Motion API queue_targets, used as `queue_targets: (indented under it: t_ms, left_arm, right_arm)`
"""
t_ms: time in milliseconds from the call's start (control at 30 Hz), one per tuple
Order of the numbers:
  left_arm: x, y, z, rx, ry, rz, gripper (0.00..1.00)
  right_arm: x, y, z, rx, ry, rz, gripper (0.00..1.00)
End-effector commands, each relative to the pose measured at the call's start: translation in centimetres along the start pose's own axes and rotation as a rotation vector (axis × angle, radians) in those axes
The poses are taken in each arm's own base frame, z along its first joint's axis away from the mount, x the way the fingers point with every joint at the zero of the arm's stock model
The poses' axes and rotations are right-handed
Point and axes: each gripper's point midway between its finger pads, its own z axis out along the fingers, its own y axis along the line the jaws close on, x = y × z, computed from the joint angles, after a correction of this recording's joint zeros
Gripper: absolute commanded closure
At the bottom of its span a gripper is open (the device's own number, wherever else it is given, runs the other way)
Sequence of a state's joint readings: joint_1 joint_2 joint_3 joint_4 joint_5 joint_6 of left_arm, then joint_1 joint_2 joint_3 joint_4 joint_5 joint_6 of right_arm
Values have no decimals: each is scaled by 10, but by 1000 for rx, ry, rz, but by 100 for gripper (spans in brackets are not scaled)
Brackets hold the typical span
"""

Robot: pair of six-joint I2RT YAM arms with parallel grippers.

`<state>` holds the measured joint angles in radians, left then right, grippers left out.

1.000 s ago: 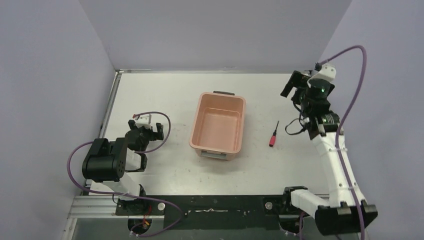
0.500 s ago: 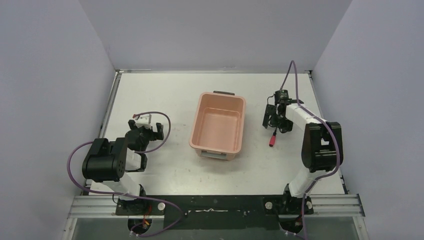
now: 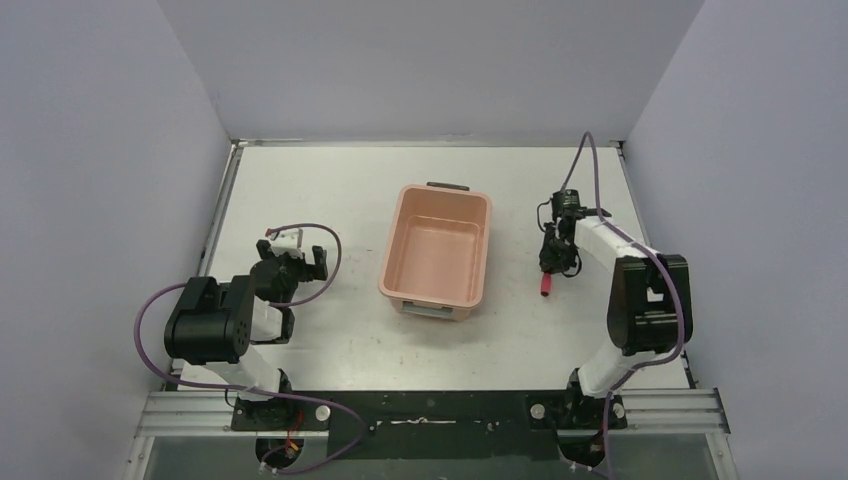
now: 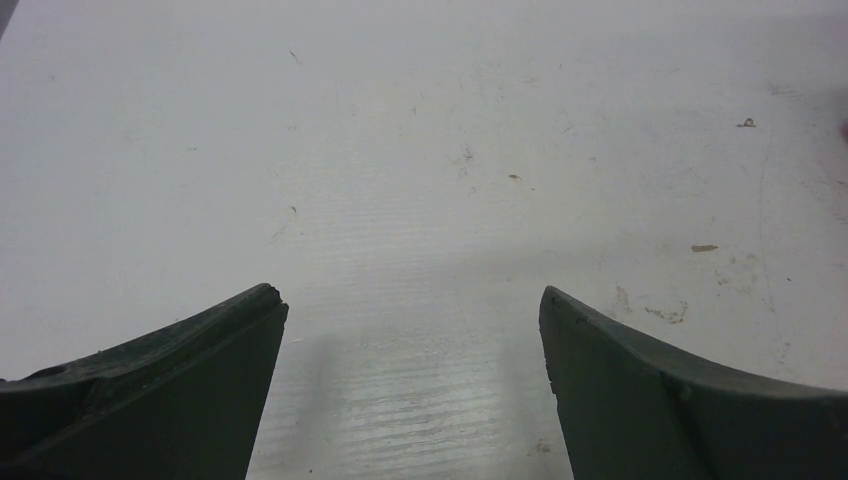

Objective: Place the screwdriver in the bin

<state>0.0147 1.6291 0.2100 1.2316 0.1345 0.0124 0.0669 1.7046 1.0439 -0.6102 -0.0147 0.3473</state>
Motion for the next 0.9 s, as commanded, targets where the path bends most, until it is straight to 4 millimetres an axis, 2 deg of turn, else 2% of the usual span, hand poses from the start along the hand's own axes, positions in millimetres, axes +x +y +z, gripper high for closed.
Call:
queue_targets:
  t_ms: [0,200,300,367,433,533,600,700,767,867]
  left_arm:
    - [-22,1,5,-3,-73,14,3]
    - [-22,1,5,-3,-73,15,3]
    - [-21,1,5,-3,-72,13,3]
    - [-21,1,5,-3,-71,13,3]
    - [-21,1,5,-3,-72,13,3]
    - [-21,1,5,-4,-72,14,3]
    - [-21,1,5,-3,-72,14,3]
    - [-21,1,5,-3,-72,13,3]
    - [-22,1,5,-3,-74,14,3]
    - [-22,1,5,-3,-73,14,3]
  right_arm:
    - [-33,-5,-76,15,-159,-8,100]
    - [-52,-10,-161,11,-304,5,100]
    - [-59,3,-200,-45,-390,5,100]
    - [-62,23,-226,-99,-451,-12,100]
    - [-65,52,-253,-179,-524,-48,100]
    - [-67,114,-290,-389,-656,-149,100]
    - [-61,153,-309,-511,-728,-213,100]
    - [-44,205,-318,-606,-765,-311,100]
    - [-35,231,-306,-595,-756,-366,100]
    - [-23,261,-277,-575,-703,-440,100]
